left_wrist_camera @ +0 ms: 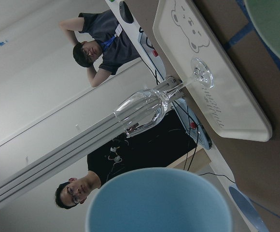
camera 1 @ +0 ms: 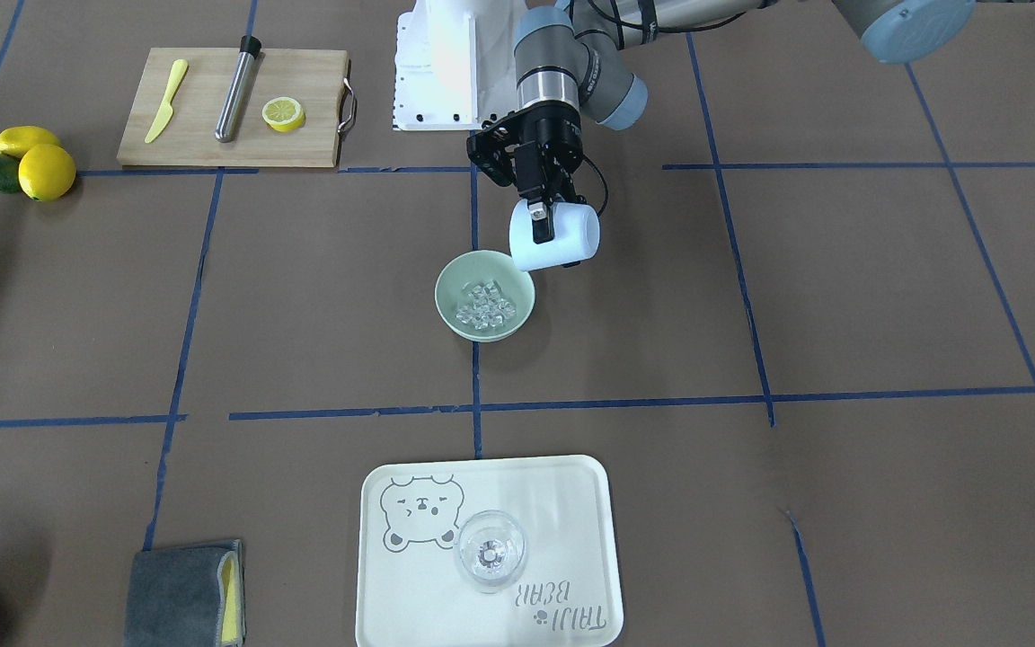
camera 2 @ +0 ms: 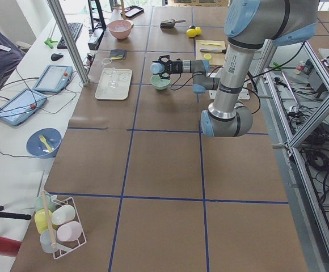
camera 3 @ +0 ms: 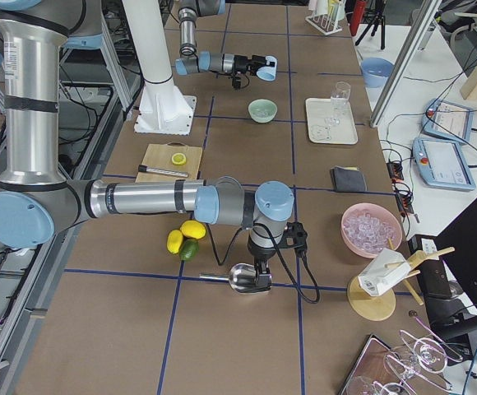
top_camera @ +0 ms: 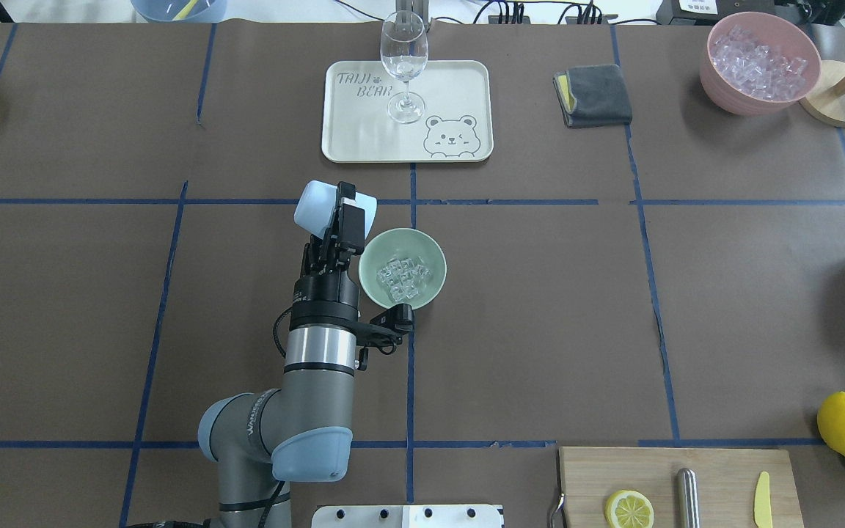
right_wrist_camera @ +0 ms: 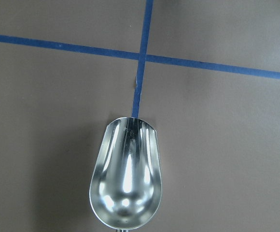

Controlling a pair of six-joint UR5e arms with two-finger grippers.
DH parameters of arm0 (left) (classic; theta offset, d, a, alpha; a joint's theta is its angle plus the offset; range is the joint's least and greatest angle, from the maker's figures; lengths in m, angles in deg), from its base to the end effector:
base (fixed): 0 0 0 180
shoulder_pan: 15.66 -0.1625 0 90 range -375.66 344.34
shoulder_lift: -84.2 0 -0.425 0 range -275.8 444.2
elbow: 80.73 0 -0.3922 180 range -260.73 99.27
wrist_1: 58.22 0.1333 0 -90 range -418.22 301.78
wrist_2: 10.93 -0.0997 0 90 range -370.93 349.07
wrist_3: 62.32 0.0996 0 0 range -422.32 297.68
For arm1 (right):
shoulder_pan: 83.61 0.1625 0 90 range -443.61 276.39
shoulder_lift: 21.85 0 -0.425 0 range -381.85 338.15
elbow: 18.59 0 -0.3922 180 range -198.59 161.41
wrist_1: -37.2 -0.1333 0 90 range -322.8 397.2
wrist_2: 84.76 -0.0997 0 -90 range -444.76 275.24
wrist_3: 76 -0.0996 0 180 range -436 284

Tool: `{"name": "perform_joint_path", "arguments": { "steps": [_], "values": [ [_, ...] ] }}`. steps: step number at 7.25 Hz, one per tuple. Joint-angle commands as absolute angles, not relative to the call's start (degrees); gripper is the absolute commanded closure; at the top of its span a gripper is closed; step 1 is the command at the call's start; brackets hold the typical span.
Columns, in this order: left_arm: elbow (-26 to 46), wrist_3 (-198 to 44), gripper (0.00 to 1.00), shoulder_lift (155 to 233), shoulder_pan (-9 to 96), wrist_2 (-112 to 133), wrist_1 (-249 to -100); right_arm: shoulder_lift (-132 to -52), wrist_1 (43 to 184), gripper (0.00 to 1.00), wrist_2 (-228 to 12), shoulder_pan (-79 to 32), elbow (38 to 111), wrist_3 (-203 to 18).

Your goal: Pour ice into bowl

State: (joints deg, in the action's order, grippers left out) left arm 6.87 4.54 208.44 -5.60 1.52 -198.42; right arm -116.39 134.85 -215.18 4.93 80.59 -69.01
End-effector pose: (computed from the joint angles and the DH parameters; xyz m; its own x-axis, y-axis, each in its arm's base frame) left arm 0.5578 -0.3331 0.2112 0.2636 0.0393 0.9638 -0.9638 -0.0304 0.2648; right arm 0.0572 -0.4545 0.6354 0.7532 -0.1070 0.6491 0.1180 0.9927 0.0267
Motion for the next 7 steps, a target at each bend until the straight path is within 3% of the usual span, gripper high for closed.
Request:
{"name": "perform_joint_path", "arguments": {
  "steps": [1, 3, 7],
  "values": [
    [12.58, 4.21, 1.00, 207.68, -4.77, 2.77, -199.99, -117.21, 134.76, 0.00, -214.84, 4.99, 80.46, -69.50],
    [12.87, 1.51, 1.00, 206.38, -1.00, 11.60, -207.43, -117.03, 134.76, 0.00, -215.01, 5.16, 80.63, -69.68],
    [13.48, -44.37, 1.00, 199.53, 17.24, 55.91, -207.90, -116.07, 134.76, 0.00, -215.10, 5.25, 81.07, -69.85]
  ]
}}
